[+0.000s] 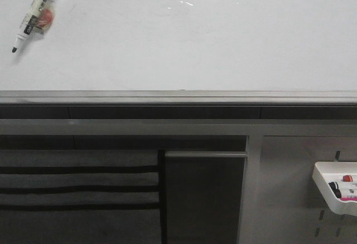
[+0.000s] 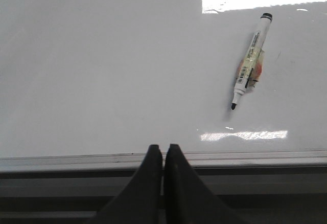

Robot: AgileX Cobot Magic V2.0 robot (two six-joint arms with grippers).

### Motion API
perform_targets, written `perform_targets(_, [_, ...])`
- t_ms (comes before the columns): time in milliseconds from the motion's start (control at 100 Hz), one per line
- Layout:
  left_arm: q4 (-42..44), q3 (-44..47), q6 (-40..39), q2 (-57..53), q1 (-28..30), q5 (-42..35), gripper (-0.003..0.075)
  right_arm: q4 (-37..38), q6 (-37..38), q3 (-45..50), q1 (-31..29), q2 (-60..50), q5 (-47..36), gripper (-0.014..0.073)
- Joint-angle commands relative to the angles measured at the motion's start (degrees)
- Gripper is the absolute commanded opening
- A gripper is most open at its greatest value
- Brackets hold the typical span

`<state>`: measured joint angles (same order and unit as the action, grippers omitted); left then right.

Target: Write number 3 on whiteboard

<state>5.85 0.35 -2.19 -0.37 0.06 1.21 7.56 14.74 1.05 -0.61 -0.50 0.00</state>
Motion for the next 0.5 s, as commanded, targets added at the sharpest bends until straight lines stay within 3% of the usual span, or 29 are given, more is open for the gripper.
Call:
perform_targets(0, [0.0, 0.2, -0.6, -1.8, 0.0, -4.7, -0.0018, 0.8, -0.2, 1.1, 0.0, -1.2, -4.6, -0.0074])
perform_targets(340, [-0.3, -0.3, -0.6, -1.8, 0.0, -6.8, -0.0018, 0.9, -0.2, 0.7, 0.0, -1.2, -5.0, -0.0074])
perform_targets(490, [-2.7, -5.2, -0.7, -1.8, 0.0, -6.8, -0.0018, 0.1, -0.1, -4.1, 0.0, -1.2, -1.1, -0.0074])
